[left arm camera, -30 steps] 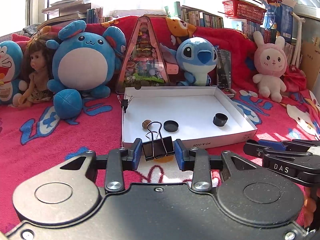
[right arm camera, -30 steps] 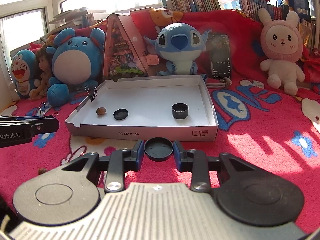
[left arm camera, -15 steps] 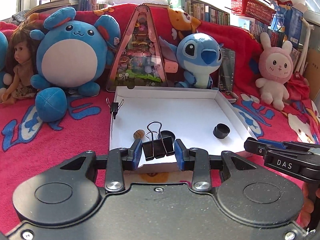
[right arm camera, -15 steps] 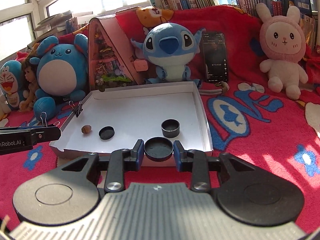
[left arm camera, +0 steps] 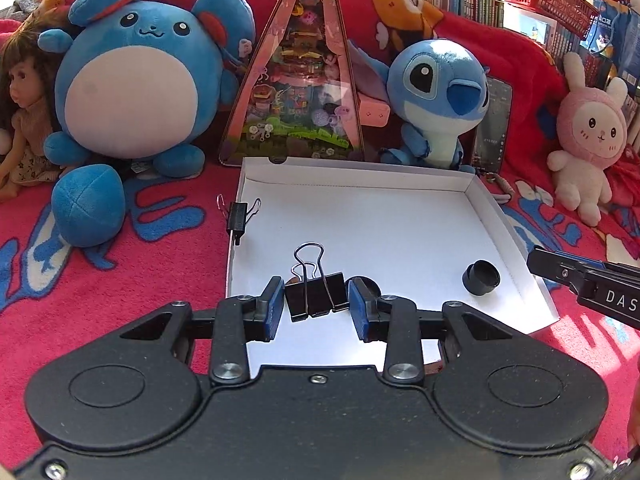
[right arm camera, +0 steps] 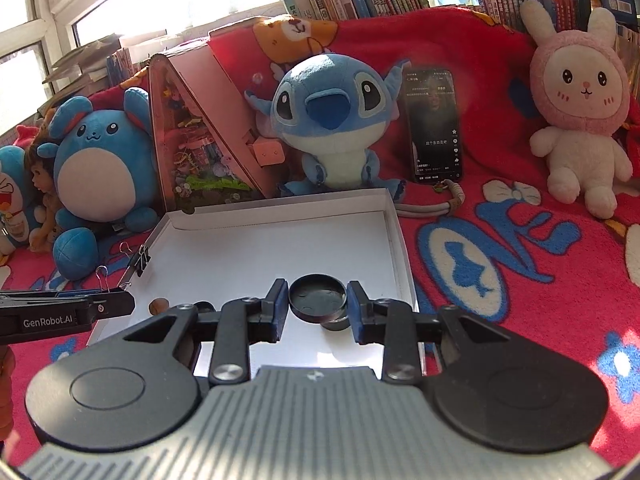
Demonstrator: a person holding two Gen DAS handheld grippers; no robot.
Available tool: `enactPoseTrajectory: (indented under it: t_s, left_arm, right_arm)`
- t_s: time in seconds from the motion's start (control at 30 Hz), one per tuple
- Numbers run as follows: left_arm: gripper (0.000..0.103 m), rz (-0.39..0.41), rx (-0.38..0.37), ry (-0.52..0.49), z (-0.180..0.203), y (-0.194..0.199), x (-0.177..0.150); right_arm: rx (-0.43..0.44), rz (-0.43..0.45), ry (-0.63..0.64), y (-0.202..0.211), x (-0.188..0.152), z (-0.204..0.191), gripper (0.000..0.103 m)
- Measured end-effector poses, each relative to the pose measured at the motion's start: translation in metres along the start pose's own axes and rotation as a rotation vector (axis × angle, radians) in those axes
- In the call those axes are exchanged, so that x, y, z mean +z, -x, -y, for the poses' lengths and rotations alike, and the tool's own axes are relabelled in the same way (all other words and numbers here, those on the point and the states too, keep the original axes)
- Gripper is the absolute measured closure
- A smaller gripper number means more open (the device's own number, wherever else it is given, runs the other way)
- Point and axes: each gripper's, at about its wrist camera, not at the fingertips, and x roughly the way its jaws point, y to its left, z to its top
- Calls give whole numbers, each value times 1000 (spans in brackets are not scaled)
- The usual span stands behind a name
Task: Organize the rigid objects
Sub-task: 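Carry the binder clip with the left tool while the right tool carries the lid into the box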
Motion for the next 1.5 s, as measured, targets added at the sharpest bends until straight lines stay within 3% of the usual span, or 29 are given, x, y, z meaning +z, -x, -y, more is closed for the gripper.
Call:
enactPoseTrajectory:
  t_s: [0.33,0.77,1.4,1.5]
  left_arm:
    - [70,-70,22,-5,-2,-26,-10]
    - [70,-98,38,-7,0,-46,-17]
    - [70,-76,41,-22,3,-51,-15]
    - [70,-76,41,-22,2,-51,-15]
  right_arm:
    - [-10,-49,4,-29,6,2,67]
    - [-45,-134,1,-60,1,6,67]
    - [-64,-129,34,-73,-3,2,66]
    - [-70,-121,39,-73,-3,2,61]
